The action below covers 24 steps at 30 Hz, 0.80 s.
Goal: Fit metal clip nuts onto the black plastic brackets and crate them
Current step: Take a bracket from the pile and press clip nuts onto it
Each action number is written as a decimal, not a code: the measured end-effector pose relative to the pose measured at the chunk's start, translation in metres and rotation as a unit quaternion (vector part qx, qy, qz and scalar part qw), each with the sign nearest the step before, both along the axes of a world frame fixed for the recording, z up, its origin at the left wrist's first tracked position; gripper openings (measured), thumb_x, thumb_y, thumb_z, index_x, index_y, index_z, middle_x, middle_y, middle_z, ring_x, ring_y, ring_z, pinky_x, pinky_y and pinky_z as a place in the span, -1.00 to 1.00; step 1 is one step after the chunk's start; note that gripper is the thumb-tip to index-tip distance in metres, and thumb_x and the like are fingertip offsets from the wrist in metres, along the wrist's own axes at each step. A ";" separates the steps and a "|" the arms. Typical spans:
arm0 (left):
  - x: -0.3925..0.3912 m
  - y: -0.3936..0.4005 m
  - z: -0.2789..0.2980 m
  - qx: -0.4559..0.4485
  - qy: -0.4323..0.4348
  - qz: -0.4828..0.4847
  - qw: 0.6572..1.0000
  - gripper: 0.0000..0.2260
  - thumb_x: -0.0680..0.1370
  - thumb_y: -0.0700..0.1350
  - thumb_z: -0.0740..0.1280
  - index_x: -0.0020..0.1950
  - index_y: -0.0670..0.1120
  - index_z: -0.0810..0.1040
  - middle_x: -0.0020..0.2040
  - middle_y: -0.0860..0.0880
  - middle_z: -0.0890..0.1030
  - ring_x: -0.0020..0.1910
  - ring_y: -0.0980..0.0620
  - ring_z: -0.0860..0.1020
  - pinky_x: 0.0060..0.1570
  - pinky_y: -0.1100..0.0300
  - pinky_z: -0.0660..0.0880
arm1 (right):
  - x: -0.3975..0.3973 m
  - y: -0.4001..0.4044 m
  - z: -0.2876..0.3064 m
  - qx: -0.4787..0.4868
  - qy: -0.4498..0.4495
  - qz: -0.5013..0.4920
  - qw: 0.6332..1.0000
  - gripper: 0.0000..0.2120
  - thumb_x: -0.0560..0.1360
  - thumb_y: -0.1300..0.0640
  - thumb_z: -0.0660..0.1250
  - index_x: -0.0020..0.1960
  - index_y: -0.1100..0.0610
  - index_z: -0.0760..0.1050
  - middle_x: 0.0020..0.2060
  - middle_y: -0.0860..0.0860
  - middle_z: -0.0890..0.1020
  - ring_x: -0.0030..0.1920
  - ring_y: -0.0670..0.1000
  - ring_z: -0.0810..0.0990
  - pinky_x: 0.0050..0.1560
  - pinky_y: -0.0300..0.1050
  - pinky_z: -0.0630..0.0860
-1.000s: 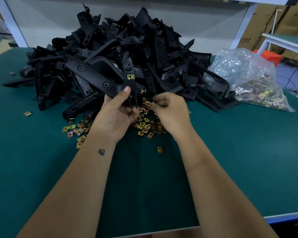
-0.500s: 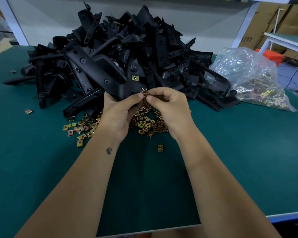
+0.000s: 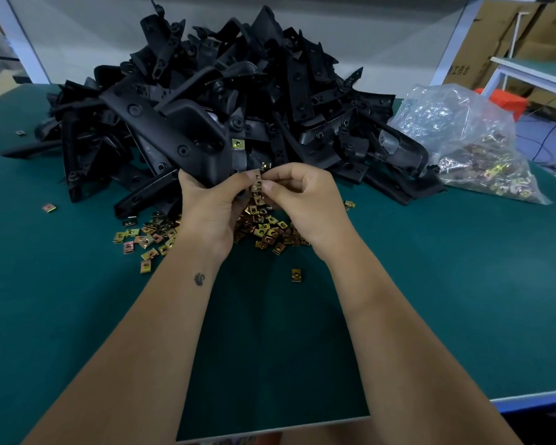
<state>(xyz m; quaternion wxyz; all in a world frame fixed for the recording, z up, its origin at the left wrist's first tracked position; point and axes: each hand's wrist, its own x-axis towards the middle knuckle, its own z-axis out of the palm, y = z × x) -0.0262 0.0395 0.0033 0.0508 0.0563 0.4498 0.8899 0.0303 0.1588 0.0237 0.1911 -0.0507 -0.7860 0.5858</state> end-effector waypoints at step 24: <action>-0.001 0.001 -0.003 -0.074 0.023 0.027 0.997 -0.55 0.45 -0.36 0.47 0.17 -0.04 0.34 0.03 0.04 0.66 -0.09 0.12 0.65 -0.07 0.17 0.58 | 0.026 0.017 0.036 0.330 -0.424 0.210 0.817 -0.63 0.36 -0.14 0.53 -0.15 0.14 0.53 -0.44 0.02 0.67 -0.53 -0.08 0.56 -0.52 -0.29 0.29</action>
